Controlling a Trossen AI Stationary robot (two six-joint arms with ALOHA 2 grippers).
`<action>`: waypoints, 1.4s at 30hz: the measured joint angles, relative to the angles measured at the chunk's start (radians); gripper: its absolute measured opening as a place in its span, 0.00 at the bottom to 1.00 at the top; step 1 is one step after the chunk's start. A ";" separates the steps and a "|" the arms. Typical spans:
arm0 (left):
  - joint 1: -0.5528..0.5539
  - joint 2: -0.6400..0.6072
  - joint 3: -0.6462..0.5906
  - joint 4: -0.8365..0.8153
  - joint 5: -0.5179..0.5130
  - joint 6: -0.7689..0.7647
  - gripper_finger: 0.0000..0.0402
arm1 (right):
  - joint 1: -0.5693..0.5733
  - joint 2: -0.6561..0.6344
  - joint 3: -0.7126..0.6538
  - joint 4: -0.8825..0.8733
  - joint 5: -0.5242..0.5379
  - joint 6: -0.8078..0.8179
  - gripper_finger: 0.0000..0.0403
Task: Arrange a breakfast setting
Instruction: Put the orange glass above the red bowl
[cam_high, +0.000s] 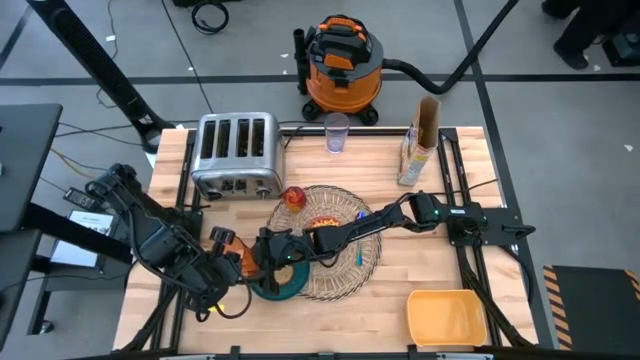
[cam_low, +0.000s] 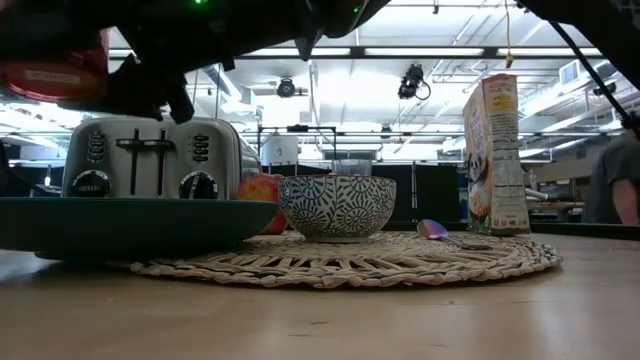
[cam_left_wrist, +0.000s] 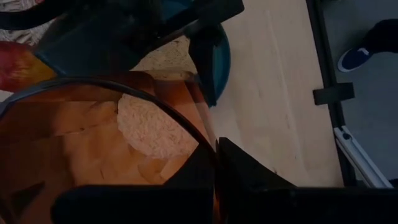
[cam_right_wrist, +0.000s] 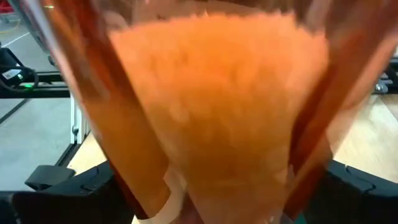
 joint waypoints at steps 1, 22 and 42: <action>0.000 0.006 0.000 0.001 0.002 0.000 0.03 | 0.000 0.000 0.000 0.004 0.000 -0.003 0.89; 0.008 0.029 0.001 0.021 -0.004 0.007 0.16 | -0.005 -0.018 0.007 0.000 0.014 -0.011 0.81; -0.031 -0.002 0.449 -0.110 -0.108 -0.088 0.58 | -0.005 -0.154 0.008 -0.179 0.034 -0.014 0.81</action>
